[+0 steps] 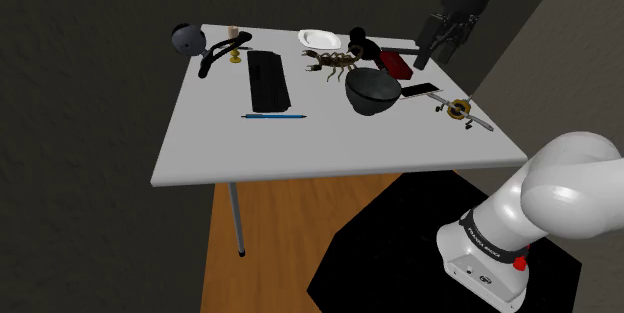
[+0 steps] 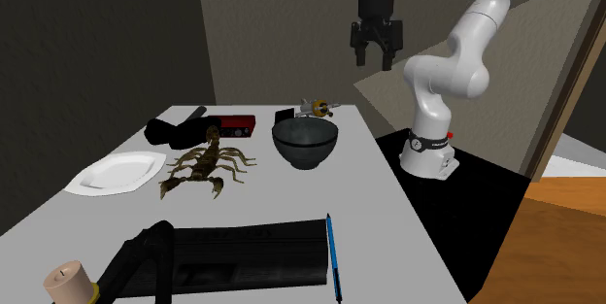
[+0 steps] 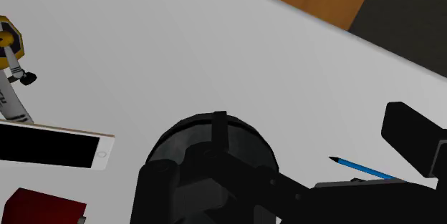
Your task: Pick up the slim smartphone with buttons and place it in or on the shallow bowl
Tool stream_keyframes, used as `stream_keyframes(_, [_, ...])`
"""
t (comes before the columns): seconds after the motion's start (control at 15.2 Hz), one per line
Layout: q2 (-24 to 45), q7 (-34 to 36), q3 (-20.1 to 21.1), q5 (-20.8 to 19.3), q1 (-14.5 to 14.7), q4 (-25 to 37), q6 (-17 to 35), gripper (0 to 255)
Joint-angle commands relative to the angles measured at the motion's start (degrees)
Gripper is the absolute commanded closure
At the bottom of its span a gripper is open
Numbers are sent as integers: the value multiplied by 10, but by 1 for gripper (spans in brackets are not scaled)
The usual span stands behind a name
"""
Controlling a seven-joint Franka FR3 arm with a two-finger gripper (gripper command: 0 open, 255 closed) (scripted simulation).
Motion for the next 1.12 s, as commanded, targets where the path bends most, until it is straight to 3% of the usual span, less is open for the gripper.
stream_keyframes(0.0, [0, 0, 0, 0, 0, 0, 0, 0])
stream_keyframes(0.59, [77, -132, -208, 69, -42, 37, 37, 0])
stream_keyframes(1.06, [201, -261, -384, 176, -37, 93, 28, 0])
